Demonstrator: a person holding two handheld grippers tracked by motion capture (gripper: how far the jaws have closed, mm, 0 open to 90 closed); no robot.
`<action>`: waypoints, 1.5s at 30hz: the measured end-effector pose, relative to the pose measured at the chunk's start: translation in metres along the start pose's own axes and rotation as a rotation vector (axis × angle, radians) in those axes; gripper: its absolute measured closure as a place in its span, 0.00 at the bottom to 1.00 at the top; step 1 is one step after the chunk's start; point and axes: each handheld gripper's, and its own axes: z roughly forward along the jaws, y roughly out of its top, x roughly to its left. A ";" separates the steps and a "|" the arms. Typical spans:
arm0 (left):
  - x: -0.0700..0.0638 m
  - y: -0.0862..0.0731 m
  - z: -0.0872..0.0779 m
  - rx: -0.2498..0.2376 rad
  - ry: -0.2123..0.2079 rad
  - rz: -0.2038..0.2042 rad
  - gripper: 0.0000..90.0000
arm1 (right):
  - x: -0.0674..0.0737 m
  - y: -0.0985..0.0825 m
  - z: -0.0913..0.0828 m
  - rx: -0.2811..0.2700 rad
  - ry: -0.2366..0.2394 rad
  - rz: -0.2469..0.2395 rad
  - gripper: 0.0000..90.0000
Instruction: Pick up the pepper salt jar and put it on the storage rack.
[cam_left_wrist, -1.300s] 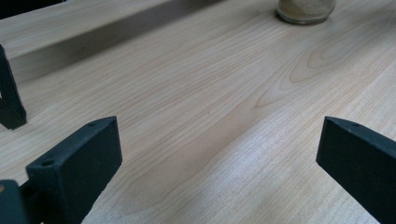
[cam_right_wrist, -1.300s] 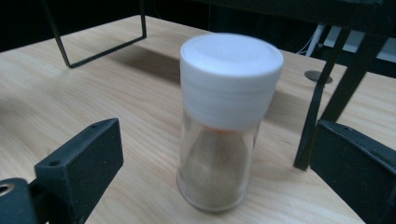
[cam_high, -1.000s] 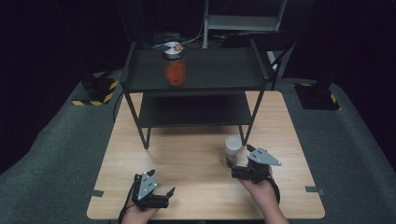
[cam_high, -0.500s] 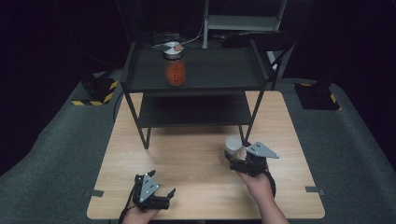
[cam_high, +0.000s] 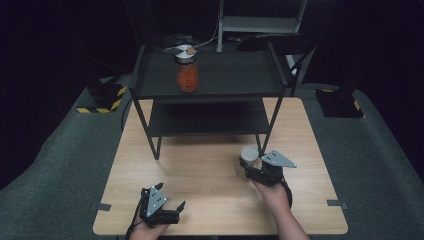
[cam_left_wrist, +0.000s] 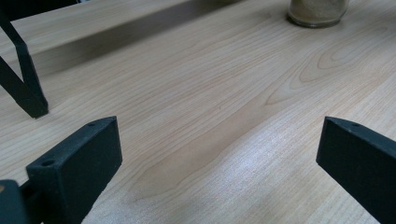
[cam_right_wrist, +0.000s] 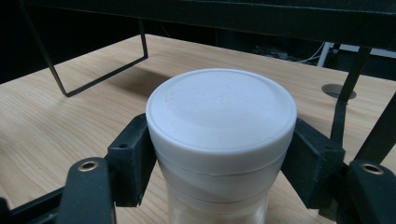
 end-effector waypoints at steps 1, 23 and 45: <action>0.000 0.000 0.000 0.000 -0.001 0.003 0.00 | -0.001 0.000 0.000 -0.001 0.002 -0.002 0.37; 0.001 0.004 0.003 0.014 -0.003 0.029 0.00 | 0.010 0.004 0.000 -0.021 0.006 -0.010 0.37; -0.001 0.005 0.004 0.020 -0.006 0.051 0.00 | 0.015 0.041 -0.059 -0.150 0.045 -0.014 0.37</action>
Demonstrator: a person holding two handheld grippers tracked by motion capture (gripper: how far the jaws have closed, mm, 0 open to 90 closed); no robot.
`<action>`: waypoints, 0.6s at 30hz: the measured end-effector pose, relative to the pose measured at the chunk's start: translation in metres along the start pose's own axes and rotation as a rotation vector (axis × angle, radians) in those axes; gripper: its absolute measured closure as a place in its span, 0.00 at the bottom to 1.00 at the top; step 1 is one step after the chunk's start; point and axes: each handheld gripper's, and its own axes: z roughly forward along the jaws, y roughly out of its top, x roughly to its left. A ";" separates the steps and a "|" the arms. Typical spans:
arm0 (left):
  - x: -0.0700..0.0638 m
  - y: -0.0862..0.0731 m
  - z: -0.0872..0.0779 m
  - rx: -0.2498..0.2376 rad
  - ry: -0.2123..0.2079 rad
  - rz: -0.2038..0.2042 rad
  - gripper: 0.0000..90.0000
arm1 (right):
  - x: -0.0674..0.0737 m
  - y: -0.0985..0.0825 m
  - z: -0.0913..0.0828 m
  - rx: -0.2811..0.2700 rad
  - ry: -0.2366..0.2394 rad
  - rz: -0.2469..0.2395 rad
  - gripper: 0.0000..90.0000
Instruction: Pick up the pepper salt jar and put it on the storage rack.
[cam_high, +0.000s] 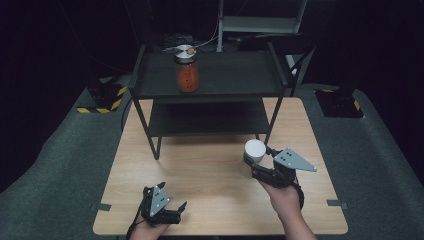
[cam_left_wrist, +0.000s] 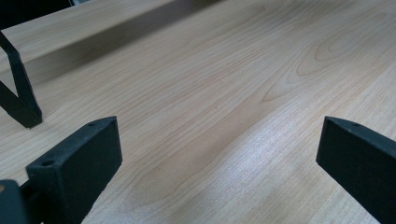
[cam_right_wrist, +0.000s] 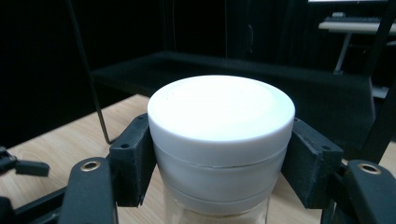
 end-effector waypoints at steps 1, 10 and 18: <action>0.001 0.000 0.000 -0.001 0.000 -0.005 0.00 | 0.001 0.004 -0.004 -0.017 0.003 -0.005 0.37; 0.001 -0.001 0.000 -0.004 -0.003 -0.001 0.00 | 0.007 0.030 -0.015 -0.062 0.025 -0.016 0.37; 0.002 -0.002 -0.001 -0.006 -0.006 -0.009 0.00 | 0.010 0.049 -0.018 -0.089 0.028 -0.019 0.37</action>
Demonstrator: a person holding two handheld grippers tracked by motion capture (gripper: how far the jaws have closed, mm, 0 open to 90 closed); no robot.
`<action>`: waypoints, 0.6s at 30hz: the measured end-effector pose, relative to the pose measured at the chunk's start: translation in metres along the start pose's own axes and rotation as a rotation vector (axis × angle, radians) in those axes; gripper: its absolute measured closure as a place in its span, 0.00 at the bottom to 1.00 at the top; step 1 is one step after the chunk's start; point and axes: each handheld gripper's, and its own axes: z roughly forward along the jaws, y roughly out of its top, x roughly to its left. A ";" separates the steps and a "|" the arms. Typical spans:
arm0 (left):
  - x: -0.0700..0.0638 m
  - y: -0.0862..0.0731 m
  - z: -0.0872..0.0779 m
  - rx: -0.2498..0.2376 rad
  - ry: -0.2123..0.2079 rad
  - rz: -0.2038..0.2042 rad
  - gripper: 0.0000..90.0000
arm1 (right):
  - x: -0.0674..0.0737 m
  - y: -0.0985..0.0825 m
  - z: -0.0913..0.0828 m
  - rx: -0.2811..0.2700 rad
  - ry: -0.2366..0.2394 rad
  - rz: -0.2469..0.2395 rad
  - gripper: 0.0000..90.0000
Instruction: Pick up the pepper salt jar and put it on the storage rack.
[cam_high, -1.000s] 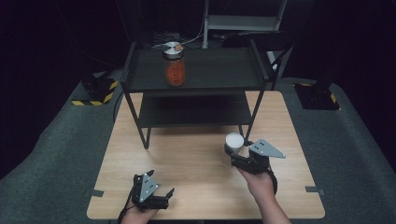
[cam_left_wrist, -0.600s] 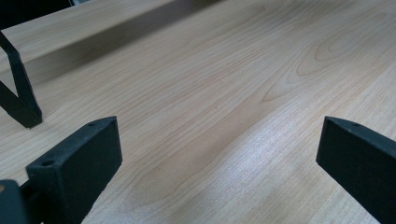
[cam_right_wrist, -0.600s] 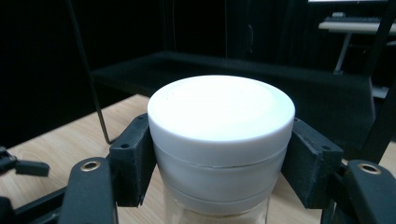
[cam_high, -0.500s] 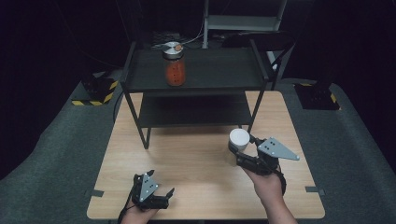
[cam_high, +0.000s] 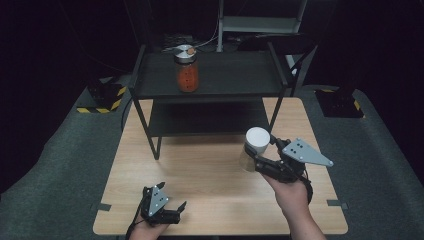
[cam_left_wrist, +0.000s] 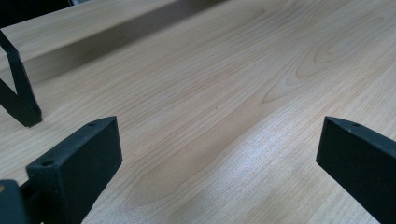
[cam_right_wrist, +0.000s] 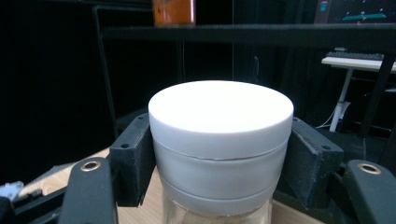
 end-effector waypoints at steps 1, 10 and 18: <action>0.000 0.000 0.000 0.000 0.001 0.001 0.00 | 0.000 0.006 0.000 -0.008 -0.001 -0.004 0.37; 0.001 -0.001 0.000 -0.007 -0.002 -0.002 0.00 | 0.000 0.029 0.004 -0.030 0.005 -0.018 0.37; 0.002 -0.002 -0.001 -0.010 -0.003 -0.009 0.00 | 0.001 0.044 0.007 -0.043 0.007 -0.015 0.37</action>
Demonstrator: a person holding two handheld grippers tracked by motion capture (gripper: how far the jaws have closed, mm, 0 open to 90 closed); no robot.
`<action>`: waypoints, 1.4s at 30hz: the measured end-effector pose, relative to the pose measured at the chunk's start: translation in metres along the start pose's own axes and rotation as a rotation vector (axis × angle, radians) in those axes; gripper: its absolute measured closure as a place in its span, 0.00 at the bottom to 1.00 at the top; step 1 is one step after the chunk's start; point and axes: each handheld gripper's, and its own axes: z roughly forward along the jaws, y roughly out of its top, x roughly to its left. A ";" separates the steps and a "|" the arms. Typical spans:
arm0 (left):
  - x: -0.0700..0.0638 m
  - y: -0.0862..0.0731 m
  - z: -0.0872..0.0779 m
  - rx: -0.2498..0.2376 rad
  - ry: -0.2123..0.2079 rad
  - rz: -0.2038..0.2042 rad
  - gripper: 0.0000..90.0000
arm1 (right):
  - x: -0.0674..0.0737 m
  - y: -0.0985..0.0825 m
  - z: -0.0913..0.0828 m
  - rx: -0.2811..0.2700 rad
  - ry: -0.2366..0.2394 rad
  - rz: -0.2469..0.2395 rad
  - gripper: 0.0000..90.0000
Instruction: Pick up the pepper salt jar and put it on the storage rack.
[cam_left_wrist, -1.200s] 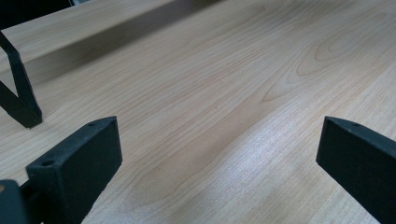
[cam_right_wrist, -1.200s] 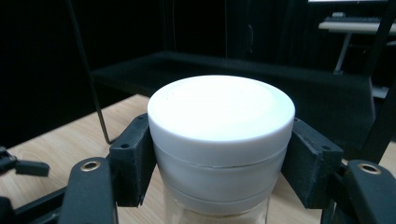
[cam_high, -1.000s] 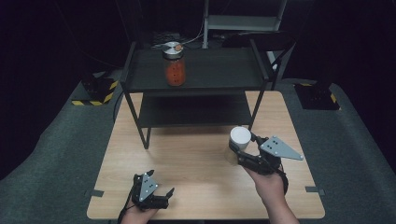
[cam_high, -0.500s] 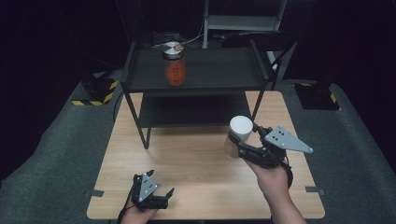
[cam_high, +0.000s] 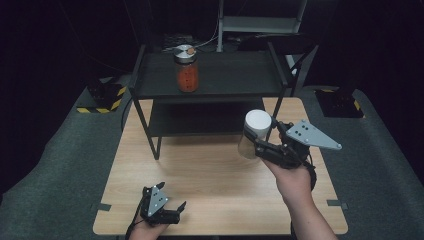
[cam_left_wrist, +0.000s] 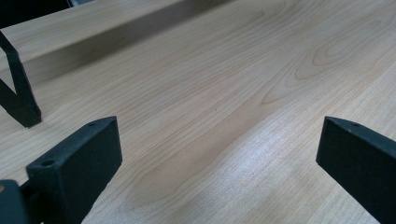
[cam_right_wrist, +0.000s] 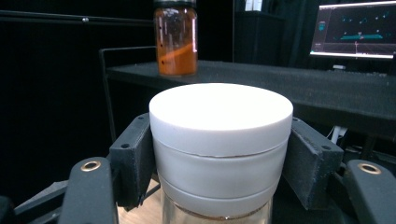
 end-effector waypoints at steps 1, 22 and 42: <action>0.000 0.000 0.000 0.000 0.000 -0.001 0.00 | 0.000 0.002 0.000 -0.002 0.001 0.000 0.37; -0.002 0.003 0.000 0.022 0.005 0.005 0.01 | -0.002 0.037 0.004 -0.009 -0.022 -0.010 0.37; 0.004 0.002 -0.001 0.017 -0.019 0.000 0.01 | -0.012 0.069 0.020 -0.074 -0.070 -0.004 0.37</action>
